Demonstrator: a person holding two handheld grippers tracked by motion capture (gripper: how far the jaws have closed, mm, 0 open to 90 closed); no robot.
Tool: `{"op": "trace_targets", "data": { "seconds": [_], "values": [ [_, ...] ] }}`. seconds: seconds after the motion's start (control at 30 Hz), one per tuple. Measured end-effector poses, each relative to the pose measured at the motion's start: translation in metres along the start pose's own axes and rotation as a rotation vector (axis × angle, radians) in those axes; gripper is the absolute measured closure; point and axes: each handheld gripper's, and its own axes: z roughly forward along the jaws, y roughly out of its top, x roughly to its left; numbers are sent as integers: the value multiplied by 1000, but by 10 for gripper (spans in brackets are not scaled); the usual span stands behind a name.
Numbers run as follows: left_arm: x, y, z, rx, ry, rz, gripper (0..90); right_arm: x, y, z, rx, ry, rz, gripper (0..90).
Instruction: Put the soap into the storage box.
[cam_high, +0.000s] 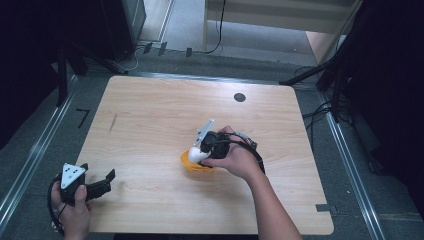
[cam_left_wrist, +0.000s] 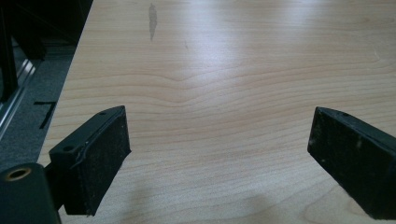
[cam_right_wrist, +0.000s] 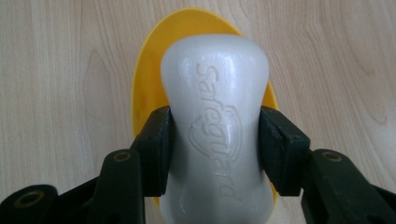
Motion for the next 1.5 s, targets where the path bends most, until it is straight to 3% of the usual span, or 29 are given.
{"op": "trace_targets", "data": {
  "seconds": [0.37, 0.47, 0.63, 0.77, 0.87, 1.0, 1.2, 1.5],
  "values": [
    [0, 0, 0, 0, 0, -3, 59, -2, -3, 8, 27, 14, -11, 499],
    [0, 0, 0, 0, -2, -3, 59, -3, -5, 6, -14, 21, 8, 376],
    [0, 0, 0, 0, -4, -5, 60, -5, -10, -2, -28, 15, 29, 355],
    [0, 0, 0, 3, -3, 1, 60, -6, -20, -16, -86, 14, 96, 307],
    [0, 0, 0, 3, -3, 2, 60, -8, -29, -24, -114, -25, 117, 246],
    [0, 0, 0, 3, -3, 2, 59, -8, -40, -30, -124, -49, 151, 184],
    [0, 0, 0, 1, -1, 4, 60, -9, -65, -39, -148, -90, 257, 51],
    [0, 0, 0, 0, -3, 4, 60, -9, -94, -44, -166, -136, 341, 0]
  ]
}}
